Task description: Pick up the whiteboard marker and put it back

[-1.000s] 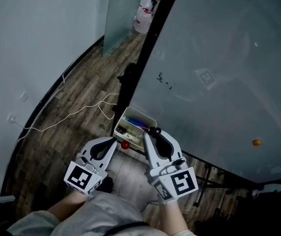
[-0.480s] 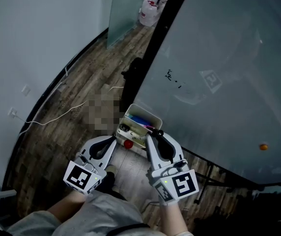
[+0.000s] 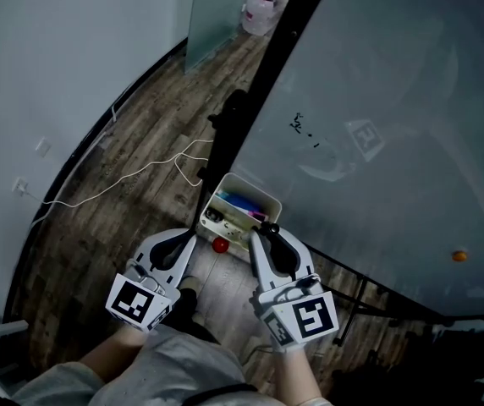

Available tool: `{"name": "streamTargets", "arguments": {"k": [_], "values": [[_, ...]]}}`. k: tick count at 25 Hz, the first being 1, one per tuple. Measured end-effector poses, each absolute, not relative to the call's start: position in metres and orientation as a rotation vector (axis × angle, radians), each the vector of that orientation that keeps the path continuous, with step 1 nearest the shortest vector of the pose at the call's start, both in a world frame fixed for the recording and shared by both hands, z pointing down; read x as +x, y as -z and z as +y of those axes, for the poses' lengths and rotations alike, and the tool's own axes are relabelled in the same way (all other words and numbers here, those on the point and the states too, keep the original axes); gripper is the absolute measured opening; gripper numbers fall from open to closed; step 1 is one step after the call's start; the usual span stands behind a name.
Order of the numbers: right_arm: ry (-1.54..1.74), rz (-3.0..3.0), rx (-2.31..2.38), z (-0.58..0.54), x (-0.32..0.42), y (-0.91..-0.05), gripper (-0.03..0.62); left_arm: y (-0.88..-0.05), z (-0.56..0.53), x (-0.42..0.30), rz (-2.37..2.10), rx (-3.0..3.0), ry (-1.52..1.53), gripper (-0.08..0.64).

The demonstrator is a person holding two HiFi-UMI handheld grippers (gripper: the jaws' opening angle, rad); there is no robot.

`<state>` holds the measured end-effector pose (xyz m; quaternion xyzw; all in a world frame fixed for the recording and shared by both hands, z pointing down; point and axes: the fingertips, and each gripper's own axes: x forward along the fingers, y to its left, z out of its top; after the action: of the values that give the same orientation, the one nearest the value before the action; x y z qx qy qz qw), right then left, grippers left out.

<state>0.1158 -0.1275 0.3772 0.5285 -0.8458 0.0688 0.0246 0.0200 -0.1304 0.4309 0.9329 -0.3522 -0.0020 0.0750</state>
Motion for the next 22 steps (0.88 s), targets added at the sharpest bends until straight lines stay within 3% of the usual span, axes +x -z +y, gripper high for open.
{"name": "streamTargets", "arguments": {"k": [22], "values": [[-0.183,-2.663,1.592,-0.133,0.104,-0.387,0.077,-0.448,-0.136,0.012,-1.102,2.741,-0.011,0.015]]}}
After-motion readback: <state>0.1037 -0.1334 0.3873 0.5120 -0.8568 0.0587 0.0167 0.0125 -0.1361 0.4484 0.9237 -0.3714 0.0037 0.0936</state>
